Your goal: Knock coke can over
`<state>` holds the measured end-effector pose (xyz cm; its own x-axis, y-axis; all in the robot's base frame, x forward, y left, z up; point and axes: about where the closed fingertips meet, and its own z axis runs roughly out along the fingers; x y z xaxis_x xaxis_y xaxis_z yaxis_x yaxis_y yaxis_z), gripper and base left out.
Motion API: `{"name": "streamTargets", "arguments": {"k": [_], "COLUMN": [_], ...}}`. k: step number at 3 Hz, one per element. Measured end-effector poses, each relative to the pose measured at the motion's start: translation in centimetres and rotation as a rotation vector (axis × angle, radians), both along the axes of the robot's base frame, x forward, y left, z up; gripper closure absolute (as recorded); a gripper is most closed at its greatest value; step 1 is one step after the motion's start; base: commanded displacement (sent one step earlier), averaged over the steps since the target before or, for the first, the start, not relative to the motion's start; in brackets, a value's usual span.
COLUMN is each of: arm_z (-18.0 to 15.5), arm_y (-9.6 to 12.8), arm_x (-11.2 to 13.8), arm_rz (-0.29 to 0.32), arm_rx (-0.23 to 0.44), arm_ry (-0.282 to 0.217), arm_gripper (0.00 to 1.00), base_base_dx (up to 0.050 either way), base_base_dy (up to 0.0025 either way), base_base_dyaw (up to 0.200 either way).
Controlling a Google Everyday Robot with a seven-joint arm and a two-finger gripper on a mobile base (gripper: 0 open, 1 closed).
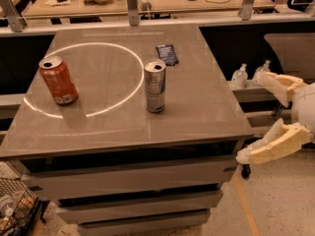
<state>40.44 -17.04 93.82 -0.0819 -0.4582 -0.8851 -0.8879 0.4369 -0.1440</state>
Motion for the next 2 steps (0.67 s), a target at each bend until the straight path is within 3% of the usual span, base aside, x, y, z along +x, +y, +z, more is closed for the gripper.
{"name": "streamTargets", "arguments": {"k": [2], "arm_z": [0.11], "arm_y": [0.74], "arm_x": [0.07], "arm_rz": [-0.008], "arm_rx": [0.030], "arm_ry": [0.006], "arm_gripper": [0.00], "base_base_dx": [0.000], "base_base_dy": [0.00000], "base_base_dyaw": [0.000]}}
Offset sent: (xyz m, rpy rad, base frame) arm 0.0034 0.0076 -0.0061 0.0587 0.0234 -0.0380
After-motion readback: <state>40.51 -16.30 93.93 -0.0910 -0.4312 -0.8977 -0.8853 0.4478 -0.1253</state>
